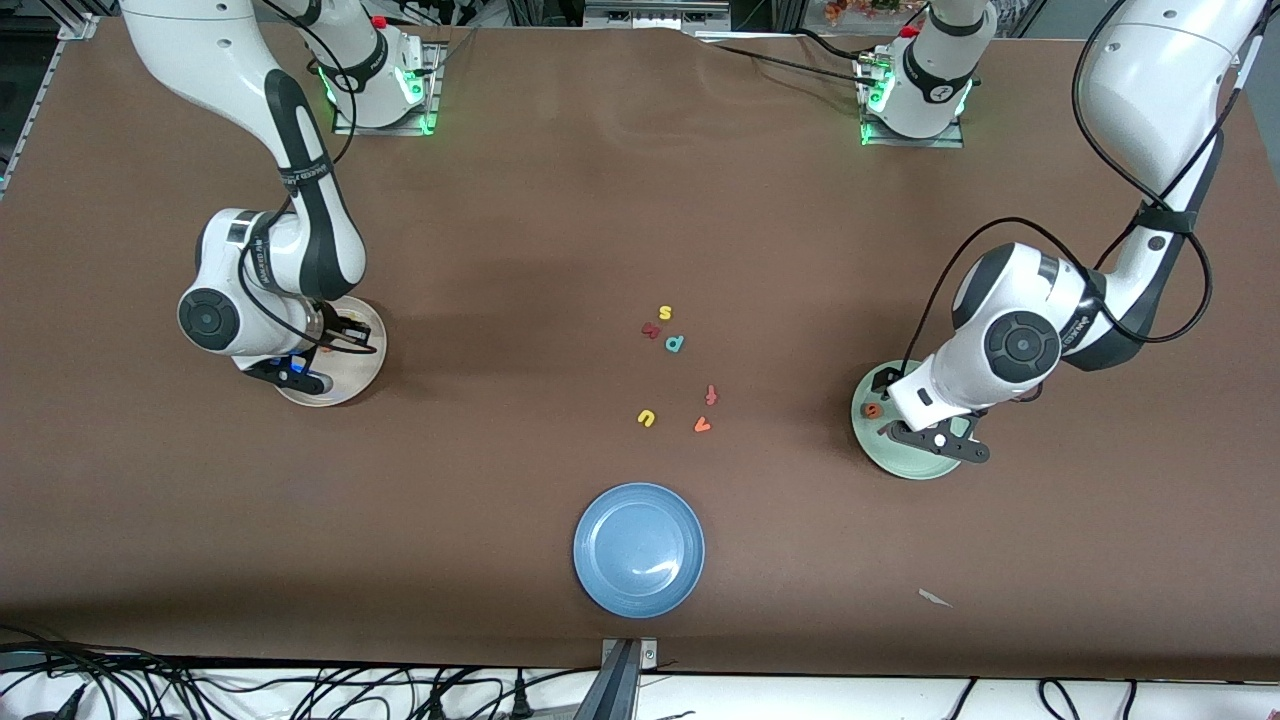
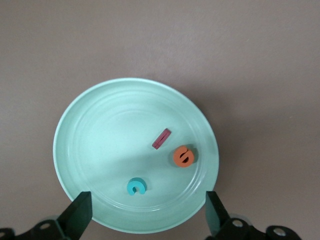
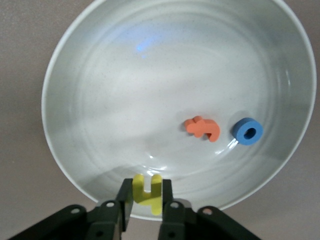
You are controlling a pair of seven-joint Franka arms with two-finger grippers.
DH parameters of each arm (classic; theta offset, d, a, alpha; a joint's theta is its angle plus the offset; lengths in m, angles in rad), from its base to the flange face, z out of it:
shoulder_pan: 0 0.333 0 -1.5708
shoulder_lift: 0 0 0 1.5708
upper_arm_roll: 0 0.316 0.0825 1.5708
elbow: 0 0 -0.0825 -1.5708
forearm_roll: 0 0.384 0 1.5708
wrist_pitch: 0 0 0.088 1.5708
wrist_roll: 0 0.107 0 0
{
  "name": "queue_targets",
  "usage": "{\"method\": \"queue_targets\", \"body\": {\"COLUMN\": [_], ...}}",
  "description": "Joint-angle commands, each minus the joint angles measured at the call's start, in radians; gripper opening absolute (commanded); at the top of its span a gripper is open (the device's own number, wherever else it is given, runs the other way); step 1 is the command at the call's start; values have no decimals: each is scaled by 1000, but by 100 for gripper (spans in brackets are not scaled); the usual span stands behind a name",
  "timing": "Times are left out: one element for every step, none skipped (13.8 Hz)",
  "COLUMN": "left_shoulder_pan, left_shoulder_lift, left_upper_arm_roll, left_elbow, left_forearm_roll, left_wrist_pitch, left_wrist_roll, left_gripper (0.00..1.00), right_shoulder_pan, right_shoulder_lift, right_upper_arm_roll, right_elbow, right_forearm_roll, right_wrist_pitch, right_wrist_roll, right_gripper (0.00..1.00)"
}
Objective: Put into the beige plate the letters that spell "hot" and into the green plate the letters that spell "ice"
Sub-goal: 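Place the c on the green plate while the right gripper lifts the 4, then place the yellow 4 on the white plate with the right gripper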
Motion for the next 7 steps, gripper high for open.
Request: {"method": "queue_targets", "body": {"left_shoulder_pan": [-1,-1,0,2,2,-4,-3], "left_shoulder_lift": [-87,-108,-119,-139,-145,-144,-144], "left_upper_arm_roll": [-37,-42,-48,-72,-89,-98,-106], "left_elbow": [-1,18,37,75,127,176,216], "left_forearm_roll": [14,14,14,-6,-25,-34,-51], "left_wrist_pitch": [-38,-73,-120,-165,-231,-298,-346], "left_wrist_roll": [-7,-3,2,4,4,4,7], "left_gripper": [100,100,100,100,100,100,100], "right_shoulder_pan": [-2,-2,-2,-2,0,-2,-2], "right_shoulder_lift": [-38,-61,-78,-93,-95,-95,-95], "right_upper_arm_roll": [-6,-18,-32,-47,-67,-84,-99], "right_elbow": [0,17,53,112,180,256,319], "right_forearm_roll": [-7,-7,-7,-7,-7,-7,-7], "right_wrist_pitch": [-4,-25,-69,-149,-242,-324,-385], "right_wrist_roll": [-23,-25,-28,-26,-25,-25,-26], "right_gripper": [100,100,100,100,100,100,100]}}
